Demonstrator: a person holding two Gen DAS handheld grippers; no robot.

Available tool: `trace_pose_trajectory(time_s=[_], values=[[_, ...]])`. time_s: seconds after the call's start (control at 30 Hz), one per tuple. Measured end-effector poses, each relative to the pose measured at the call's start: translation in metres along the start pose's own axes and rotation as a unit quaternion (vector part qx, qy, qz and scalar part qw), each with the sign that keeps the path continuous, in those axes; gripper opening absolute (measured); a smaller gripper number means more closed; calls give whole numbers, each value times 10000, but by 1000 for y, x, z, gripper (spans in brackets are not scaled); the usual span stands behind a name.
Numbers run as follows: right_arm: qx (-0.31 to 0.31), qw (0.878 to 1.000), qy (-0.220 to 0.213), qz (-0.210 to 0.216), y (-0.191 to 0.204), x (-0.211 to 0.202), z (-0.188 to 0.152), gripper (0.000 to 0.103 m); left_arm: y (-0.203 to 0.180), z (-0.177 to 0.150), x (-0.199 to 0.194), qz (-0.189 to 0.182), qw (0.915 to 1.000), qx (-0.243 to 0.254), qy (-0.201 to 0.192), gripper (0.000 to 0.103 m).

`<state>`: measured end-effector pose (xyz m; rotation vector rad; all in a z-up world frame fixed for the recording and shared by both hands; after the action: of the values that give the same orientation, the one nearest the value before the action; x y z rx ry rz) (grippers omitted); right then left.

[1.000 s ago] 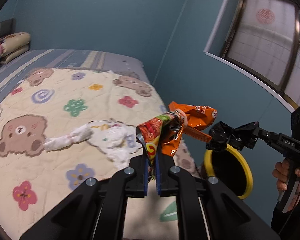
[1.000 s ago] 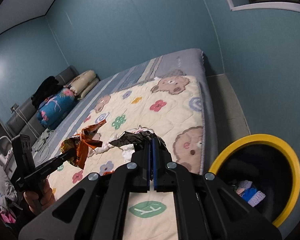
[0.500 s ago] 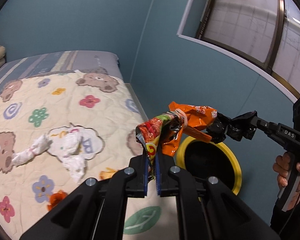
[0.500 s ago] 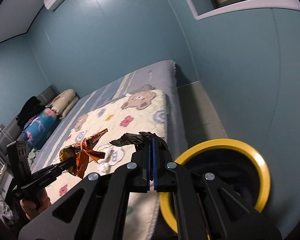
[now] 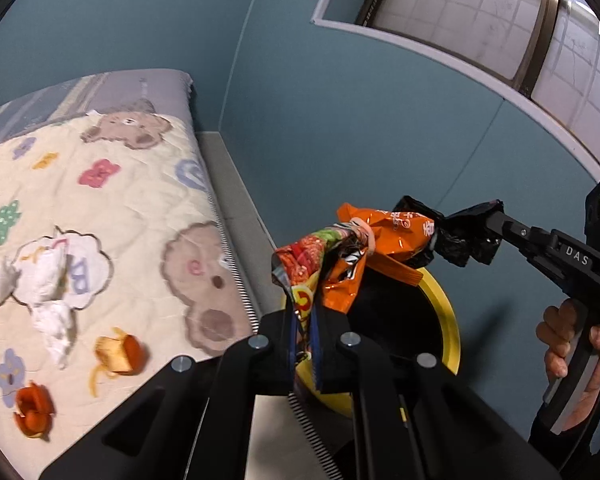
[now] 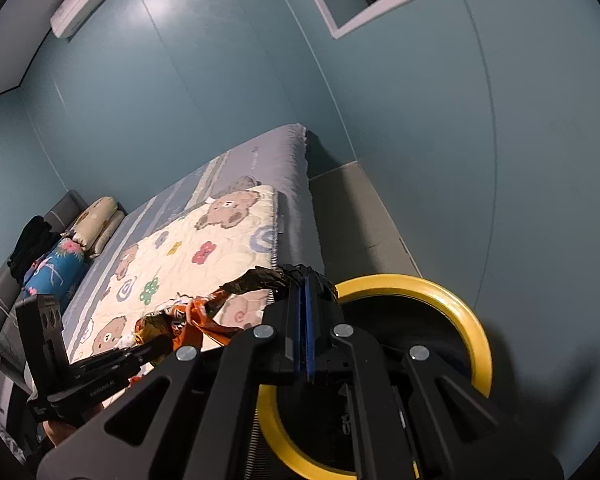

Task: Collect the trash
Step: 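Carry the wrapper and black bag over the yellow bin and open both tools, then move both tools back over the orange peels on the bed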

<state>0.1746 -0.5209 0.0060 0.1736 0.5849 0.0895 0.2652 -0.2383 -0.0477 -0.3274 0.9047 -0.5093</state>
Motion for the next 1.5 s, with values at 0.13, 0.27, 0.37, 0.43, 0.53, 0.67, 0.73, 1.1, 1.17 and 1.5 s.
trace_pose_trajectory(time_s=[0.13,0.27,0.37,0.43,0.53,0.67,0.73,1.1,1.17,1.5], values=[[109,9998,99,-164,-14,11,-5,2,-9,-6,23,95,9997,5,235,5],[135,9984,186,-516,-26,25,-10,2,-15,-11,46,186,9987,23,475,5],[239,9976,307,-570,-36,38,-15,2,-19,-15,60,174,9978,36,646,6],[277,9970,385,-606,-39,45,-18,3,-21,-18,64,211,9975,54,665,6],[344,9967,448,-588,-42,51,-20,3,-22,-20,70,170,9973,37,713,12],[305,9962,479,-659,-42,50,-19,3,-24,-22,68,179,9976,-7,665,34],[310,9960,480,-692,-43,46,-18,4,-25,-21,66,174,9980,-24,605,43],[322,9932,611,-933,-37,43,-19,41,-11,-18,35,249,9990,-77,352,63],[337,9937,619,-876,-34,43,-19,41,-5,-18,26,295,9992,-58,252,66],[56,9980,490,-403,18,50,-17,57,42,-15,-29,583,9974,-178,-391,83]])
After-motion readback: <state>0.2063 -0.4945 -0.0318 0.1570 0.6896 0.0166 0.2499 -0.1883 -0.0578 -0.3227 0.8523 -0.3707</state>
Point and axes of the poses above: each gripper's, at about its wrist camera, not at the fingertips, and x roughly the way its jaws point, y to its left, z to its top, the point moved 2 cm from there along x, roughly the way its jaws point, and after that the axes turned 14 degrees about -x, right-handed, at the moved point
